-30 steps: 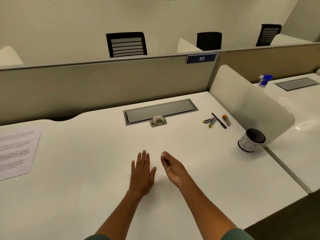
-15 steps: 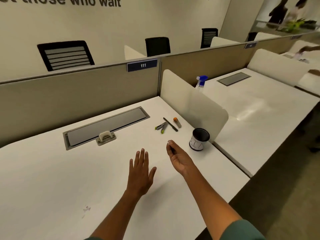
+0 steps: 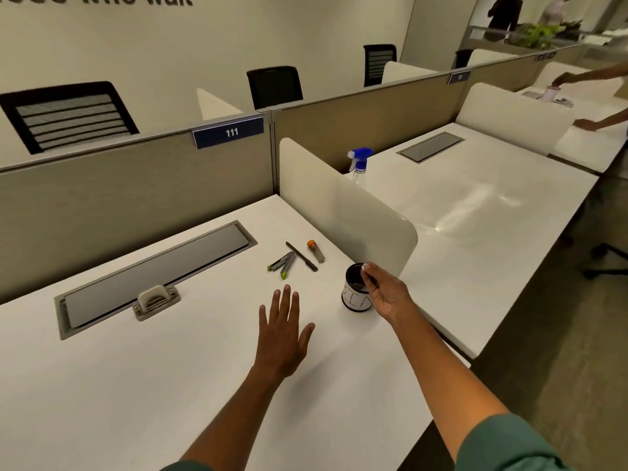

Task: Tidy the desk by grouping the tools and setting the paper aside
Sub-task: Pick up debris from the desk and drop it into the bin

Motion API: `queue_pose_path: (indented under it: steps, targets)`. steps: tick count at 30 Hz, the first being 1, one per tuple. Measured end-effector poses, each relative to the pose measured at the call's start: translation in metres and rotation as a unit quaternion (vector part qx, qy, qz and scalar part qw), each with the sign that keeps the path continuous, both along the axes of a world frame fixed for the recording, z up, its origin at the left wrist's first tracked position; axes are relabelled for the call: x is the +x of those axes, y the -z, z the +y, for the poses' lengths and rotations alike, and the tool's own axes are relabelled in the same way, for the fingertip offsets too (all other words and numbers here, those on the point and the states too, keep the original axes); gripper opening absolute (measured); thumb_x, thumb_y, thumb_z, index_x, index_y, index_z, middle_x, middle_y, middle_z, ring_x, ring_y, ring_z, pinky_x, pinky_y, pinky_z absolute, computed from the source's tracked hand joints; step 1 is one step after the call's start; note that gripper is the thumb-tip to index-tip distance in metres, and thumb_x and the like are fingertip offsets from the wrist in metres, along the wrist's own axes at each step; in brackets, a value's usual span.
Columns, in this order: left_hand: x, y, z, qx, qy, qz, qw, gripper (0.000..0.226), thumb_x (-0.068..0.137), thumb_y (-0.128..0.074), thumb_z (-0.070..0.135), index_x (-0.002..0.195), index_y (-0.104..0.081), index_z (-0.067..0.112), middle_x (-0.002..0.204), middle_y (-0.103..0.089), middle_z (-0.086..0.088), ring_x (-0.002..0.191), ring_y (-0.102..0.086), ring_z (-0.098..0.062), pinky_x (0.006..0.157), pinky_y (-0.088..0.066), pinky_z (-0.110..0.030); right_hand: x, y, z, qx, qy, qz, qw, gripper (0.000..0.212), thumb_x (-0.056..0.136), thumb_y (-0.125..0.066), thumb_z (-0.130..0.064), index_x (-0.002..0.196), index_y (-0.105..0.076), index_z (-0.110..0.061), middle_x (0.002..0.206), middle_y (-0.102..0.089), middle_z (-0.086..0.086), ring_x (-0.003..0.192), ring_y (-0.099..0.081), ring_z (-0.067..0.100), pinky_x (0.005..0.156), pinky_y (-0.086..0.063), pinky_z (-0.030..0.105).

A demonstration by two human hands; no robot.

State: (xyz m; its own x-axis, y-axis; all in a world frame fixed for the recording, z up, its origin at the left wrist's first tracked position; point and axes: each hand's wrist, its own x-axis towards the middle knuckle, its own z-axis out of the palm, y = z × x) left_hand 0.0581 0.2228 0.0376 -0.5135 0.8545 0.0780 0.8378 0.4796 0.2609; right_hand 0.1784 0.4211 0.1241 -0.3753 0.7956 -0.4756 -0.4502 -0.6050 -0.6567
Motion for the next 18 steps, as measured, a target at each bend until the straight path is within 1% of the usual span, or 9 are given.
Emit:
queue_pose_path:
  steps: [4,6,7,9,11,12,14,16,18]
  targets:
    - [-0.009,0.005,0.006,0.002,-0.006,0.006,1.000,0.075,0.096,-0.008,0.060,0.154,-0.008,0.013,0.163,0.004,-0.007,0.150,0.007,-0.028,0.118,-0.003,-0.051,-0.005,0.008,0.021,0.045,0.008,-0.064,0.997,0.012,0.077,-0.066,0.017,0.082,-0.065,0.006,0.081,-0.066,0.016,0.078,-0.065,0.023,0.063,-0.059,0.024]
    - [-0.014,0.009,0.005,-0.006,-0.012,0.006,1.000,0.074,0.097,-0.013,0.058,0.155,-0.010,0.012,0.163,0.003,-0.007,0.150,0.006,-0.027,0.118,-0.005,-0.051,-0.007,0.012,0.028,0.102,-0.017,-0.141,0.985,0.010,0.079,-0.068,0.013,0.084,-0.068,0.004,0.084,-0.067,0.014,0.080,-0.065,0.023,0.069,-0.059,0.022]
    - [-0.017,0.012,0.004,-0.009,-0.016,0.005,1.000,0.073,0.097,-0.014,0.058,0.155,-0.011,0.013,0.163,0.003,-0.007,0.150,0.006,-0.027,0.118,-0.005,-0.052,-0.009,0.015,0.031,0.158,-0.035,-0.225,0.961,0.011,0.079,-0.070,0.008,0.088,-0.070,0.002,0.087,-0.069,0.013,0.082,-0.065,0.023,0.075,-0.057,0.022]
    - [-0.021,0.015,0.000,-0.008,-0.020,0.003,1.000,0.073,0.097,-0.015,0.057,0.155,-0.011,0.013,0.163,0.003,-0.007,0.150,0.006,-0.027,0.118,-0.005,-0.052,-0.011,0.019,0.036,0.295,-0.077,-0.407,0.861,0.015,0.082,-0.069,0.000,0.096,-0.074,-0.002,0.094,-0.072,0.011,0.086,-0.064,0.020,0.082,-0.050,0.023]
    - [-0.025,0.016,-0.004,-0.011,-0.023,0.005,1.000,0.073,0.097,-0.014,0.058,0.154,-0.011,0.012,0.163,0.002,-0.008,0.150,0.005,-0.028,0.118,-0.006,-0.052,-0.015,0.021,0.040,0.397,-0.120,-0.490,0.767,0.018,0.084,-0.061,0.003,0.096,-0.074,0.002,0.099,-0.073,0.016,0.094,-0.065,0.028,0.084,-0.049,0.027]
    - [-0.026,0.017,-0.006,-0.011,-0.024,0.007,1.000,0.073,0.097,-0.014,0.058,0.154,-0.013,0.012,0.163,0.000,-0.008,0.150,0.003,-0.029,0.118,-0.007,-0.053,-0.018,0.023,0.042,0.432,-0.138,-0.511,0.730,0.019,0.083,-0.056,0.007,0.094,-0.072,0.007,0.101,-0.071,0.022,0.098,-0.065,0.035,0.084,-0.053,0.033]
    - [-0.028,0.016,-0.010,-0.011,-0.027,0.010,1.000,0.073,0.097,-0.014,0.057,0.153,-0.015,0.011,0.163,-0.003,-0.010,0.150,-0.001,-0.030,0.117,-0.009,-0.053,-0.022,0.025,0.045,0.457,-0.163,-0.545,0.683,0.020,0.079,-0.050,0.011,0.090,-0.066,0.012,0.101,-0.065,0.030,0.099,-0.061,0.043,0.073,-0.056,0.044]
    - [-0.030,0.015,-0.014,-0.012,-0.032,0.012,0.999,0.073,0.097,-0.012,0.057,0.153,-0.013,0.011,0.163,-0.002,-0.009,0.150,0.000,-0.030,0.117,-0.008,-0.052,-0.025,0.023,0.045,0.464,-0.169,-0.563,0.663,0.018,0.080,-0.052,0.010,0.084,-0.069,0.010,0.097,-0.065,0.028,0.090,-0.064,0.041,0.054,-0.052,0.030]
    - [-0.032,0.013,-0.017,-0.016,-0.037,0.011,0.999,0.073,0.097,-0.012,0.058,0.154,-0.010,0.012,0.163,0.002,-0.008,0.150,0.004,-0.029,0.117,-0.003,-0.051,-0.026,0.023,0.044,0.484,-0.166,-0.568,0.645,0.018,0.080,-0.056,0.008,0.079,-0.072,0.002,0.091,-0.067,0.021,0.082,-0.063,0.035,0.058,-0.048,0.026]
